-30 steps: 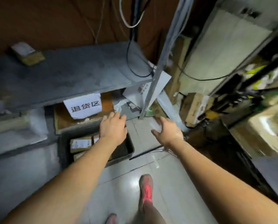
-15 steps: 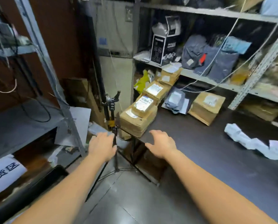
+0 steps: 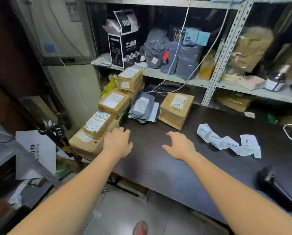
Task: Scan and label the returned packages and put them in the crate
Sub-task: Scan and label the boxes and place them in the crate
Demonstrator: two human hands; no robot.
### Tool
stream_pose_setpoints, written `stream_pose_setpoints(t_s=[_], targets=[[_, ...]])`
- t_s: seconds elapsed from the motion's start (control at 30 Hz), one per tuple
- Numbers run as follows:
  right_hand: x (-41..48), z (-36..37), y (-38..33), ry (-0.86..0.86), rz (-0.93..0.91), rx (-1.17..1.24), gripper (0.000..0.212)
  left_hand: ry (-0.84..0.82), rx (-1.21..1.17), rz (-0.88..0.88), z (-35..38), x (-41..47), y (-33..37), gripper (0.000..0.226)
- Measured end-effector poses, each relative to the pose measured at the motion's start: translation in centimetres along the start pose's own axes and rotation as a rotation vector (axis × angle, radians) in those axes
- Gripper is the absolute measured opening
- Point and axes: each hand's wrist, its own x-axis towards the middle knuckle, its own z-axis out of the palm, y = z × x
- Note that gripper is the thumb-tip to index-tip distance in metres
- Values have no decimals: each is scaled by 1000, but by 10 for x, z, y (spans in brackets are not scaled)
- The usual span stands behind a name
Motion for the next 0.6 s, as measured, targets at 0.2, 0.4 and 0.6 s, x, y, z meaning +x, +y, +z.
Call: stream_pose_setpoints(t_s=[0.2,0.4,0.6], targets=[[78,-15,50,21,147,18,55,-25,-40,118,15,126,39,47],[174,-34,81,96,329,210,58,-73,-219,144,24,255,63,47],[246,-30,103,181,552,489,53,-185,-521,85,45,343,95,63]])
